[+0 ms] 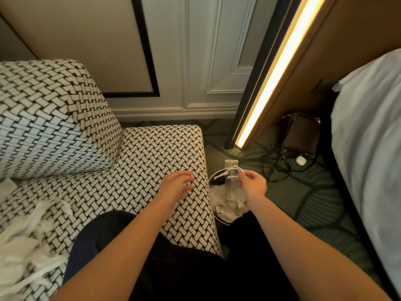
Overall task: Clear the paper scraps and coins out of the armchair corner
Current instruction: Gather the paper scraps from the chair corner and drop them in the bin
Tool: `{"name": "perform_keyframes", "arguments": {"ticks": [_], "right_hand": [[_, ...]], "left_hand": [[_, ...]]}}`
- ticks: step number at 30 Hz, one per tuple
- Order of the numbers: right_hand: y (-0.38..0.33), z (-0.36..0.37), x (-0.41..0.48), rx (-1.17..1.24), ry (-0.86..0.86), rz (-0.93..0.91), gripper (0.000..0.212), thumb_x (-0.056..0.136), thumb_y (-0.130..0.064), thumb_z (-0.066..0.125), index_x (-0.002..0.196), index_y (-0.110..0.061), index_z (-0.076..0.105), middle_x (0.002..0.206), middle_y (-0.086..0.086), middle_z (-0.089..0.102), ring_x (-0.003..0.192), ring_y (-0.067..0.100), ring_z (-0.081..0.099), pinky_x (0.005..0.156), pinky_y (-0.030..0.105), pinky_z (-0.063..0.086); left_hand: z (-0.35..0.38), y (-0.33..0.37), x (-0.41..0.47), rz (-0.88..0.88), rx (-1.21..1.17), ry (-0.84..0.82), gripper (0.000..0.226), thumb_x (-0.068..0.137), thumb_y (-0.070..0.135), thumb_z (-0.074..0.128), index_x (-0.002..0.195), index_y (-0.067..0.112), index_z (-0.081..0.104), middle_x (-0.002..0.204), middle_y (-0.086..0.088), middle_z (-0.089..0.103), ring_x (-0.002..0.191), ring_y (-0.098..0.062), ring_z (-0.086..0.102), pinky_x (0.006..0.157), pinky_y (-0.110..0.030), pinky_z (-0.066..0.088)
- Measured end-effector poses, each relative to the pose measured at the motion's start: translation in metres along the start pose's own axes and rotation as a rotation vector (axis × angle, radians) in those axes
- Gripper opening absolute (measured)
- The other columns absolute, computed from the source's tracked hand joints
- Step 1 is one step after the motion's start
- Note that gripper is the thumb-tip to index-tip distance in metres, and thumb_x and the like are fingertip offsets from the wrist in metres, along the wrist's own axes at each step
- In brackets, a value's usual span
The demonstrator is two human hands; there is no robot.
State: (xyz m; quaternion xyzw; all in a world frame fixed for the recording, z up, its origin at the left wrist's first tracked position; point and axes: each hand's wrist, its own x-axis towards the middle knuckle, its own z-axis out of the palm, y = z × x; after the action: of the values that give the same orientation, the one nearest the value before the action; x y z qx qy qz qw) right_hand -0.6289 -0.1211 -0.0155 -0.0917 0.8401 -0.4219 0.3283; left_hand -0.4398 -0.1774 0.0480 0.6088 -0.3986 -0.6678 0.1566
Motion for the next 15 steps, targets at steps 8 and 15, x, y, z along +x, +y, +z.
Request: {"name": "perform_keyframes", "arguments": {"ticks": [8,15], "right_hand": [[0.0,-0.03,0.025,-0.14,-0.289,0.035,0.023,0.086,-0.005,0.059,0.098,-0.024,0.065,0.113,0.005,0.062,0.108,0.025,0.058,0.097,0.041,0.047],[-0.014,-0.032,0.008,-0.374,-0.562,0.007,0.061,0.087,-0.008,0.059,0.142,-0.024,0.04,0.15,0.009,0.032,0.137,0.028,0.03,0.105,0.036,0.028]], "left_hand": [[0.006,0.002,-0.002,0.001,0.005,-0.013,0.02,0.095,0.012,0.047,0.105,0.02,0.063,0.108,0.0,0.065,0.101,-0.018,0.061,0.094,-0.035,0.047],[0.009,0.007,-0.008,0.007,-0.019,-0.029,0.018,0.094,0.013,0.049,0.097,0.024,0.063,0.11,-0.001,0.065,0.103,-0.018,0.061,0.097,-0.038,0.046]]}}
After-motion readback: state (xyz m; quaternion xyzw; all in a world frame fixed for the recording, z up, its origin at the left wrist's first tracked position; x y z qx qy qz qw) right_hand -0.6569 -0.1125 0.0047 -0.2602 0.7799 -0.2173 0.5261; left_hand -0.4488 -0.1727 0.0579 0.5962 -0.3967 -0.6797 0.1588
